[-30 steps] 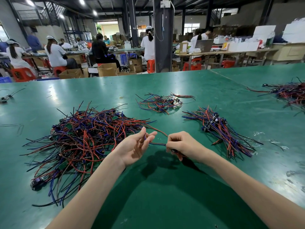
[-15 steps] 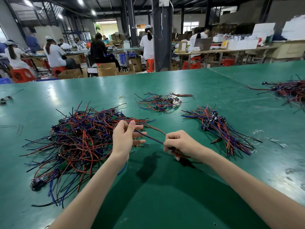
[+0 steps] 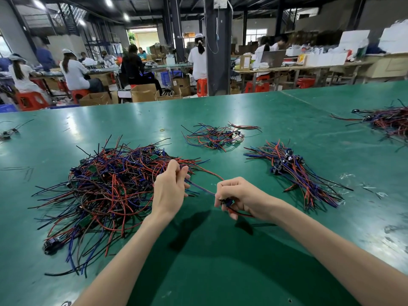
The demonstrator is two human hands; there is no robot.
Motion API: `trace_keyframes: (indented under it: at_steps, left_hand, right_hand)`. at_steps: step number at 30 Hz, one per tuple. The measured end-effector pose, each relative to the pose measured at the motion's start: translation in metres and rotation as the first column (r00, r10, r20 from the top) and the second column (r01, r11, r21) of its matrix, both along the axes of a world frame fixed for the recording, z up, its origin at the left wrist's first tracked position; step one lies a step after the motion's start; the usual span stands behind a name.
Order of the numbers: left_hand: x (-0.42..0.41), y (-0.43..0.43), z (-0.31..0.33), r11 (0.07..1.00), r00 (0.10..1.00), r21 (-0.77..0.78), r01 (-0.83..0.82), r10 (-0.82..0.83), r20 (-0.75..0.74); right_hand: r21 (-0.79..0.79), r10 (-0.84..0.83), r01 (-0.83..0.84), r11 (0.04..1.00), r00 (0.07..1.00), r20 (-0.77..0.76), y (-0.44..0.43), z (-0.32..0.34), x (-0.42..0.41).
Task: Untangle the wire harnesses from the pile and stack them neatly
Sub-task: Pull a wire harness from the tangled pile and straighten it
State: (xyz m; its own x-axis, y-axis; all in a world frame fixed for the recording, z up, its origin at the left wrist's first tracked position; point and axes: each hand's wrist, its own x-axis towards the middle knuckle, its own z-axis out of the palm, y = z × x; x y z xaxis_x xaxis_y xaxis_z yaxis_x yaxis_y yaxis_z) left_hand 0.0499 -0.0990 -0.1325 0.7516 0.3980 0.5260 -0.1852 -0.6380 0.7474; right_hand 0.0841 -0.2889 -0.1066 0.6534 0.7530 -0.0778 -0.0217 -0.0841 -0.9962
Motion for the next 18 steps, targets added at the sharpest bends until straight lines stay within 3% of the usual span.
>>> trace_keyframes:
  at_steps: [3,6,9,11,14,18]
  left_hand:
    - [0.001,0.000,0.000,1.000,1.000,-0.026,-0.006,0.006,0.002]
    - [0.003,0.002,0.004,0.954,1.000,-0.301,-0.018,0.020,0.002]
    - [0.004,0.001,0.010,0.797,0.999,-0.603,0.043,-0.040,0.019]
    - [0.003,-0.001,0.014,0.689,0.994,-0.717,0.104,-0.083,0.065]
    - [0.003,-0.005,0.017,0.611,0.989,-0.778,0.147,-0.104,0.104]
    - [0.002,-0.006,0.015,0.622,0.990,-0.770,0.141,-0.102,0.099]
  right_hand:
    - [-0.026,-0.024,0.025,0.999,1.000,0.010,0.000,0.001,-0.002]
    - [-0.077,-0.130,0.133,0.988,0.990,0.047,0.001,0.000,0.001]
    - [-0.136,-0.204,0.211,0.968,0.977,0.063,0.002,-0.001,0.006]
    - [-0.182,-0.227,0.241,0.953,0.969,0.094,0.003,-0.002,0.007]
    - [-0.217,-0.251,0.274,0.937,0.959,0.128,0.001,-0.003,0.009]
    - [-0.213,-0.243,0.265,0.940,0.962,0.124,0.001,-0.004,0.009]
